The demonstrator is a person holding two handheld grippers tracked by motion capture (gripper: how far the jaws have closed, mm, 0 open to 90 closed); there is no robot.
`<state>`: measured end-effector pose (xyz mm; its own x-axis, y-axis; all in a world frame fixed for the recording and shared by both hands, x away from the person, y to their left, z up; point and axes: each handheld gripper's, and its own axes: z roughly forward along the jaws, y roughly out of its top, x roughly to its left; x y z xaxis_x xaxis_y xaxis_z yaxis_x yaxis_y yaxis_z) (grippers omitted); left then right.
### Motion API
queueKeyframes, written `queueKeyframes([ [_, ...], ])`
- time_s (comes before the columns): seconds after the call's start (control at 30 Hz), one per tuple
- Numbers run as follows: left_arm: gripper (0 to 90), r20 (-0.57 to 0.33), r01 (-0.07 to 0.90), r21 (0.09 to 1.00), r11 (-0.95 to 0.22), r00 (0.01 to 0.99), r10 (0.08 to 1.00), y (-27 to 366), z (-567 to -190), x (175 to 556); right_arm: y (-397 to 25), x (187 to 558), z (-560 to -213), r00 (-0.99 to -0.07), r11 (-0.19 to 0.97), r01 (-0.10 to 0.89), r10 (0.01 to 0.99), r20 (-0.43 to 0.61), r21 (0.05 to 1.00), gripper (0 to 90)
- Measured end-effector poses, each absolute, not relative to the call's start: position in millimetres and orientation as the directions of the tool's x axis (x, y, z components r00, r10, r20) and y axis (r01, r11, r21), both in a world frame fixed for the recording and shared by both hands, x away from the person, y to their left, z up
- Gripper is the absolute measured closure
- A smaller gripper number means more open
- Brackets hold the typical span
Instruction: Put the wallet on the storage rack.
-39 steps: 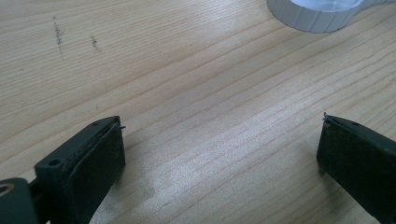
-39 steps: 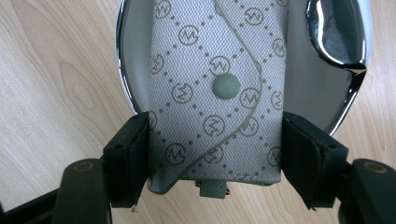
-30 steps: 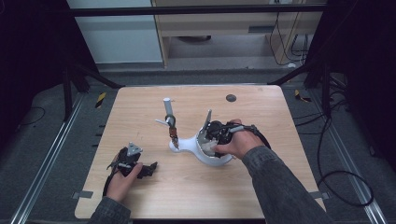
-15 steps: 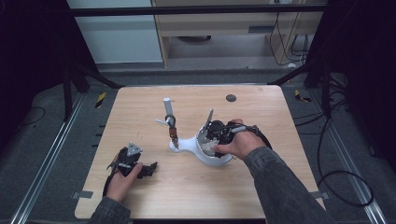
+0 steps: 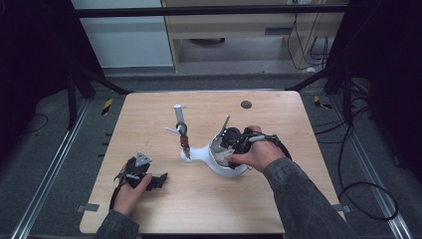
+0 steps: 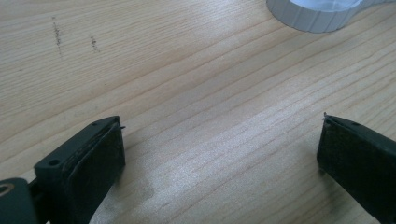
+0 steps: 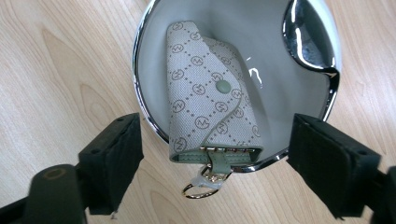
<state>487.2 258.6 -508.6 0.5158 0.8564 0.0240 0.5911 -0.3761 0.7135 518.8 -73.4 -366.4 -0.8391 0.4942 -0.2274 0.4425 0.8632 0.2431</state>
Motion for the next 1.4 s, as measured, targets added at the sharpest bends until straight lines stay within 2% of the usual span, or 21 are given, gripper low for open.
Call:
queueKeyframes([
  [0.2,0.4,0.024,0.591,0.713,-0.376,0.516,0.856,258.7,-508.6,487.2,-76.2,516.0,-361.7,-0.831,0.857,0.438,0.501,-0.241,0.272,10.6],
  [0.6,0.3,0.026,0.592,0.712,-0.378,0.516,0.856,258.6,-508.5,487.3,-85.7,508.4,-353.9,-0.824,0.837,0.436,0.519,-0.228,0.331,5.8],
  [0.93,0.2,0.025,0.593,0.711,-0.379,0.516,0.856,258.6,-508.5,487.2,-102.0,497.9,-344.9,-0.799,0.798,0.436,0.556,-0.228,0.417,6.3],
  [1.4,0.1,0.025,0.593,0.711,-0.378,0.516,0.856,258.6,-508.5,487.2,-129.8,496.8,-351.3,-0.743,0.717,0.461,0.634,-0.214,0.523,9.7],
])
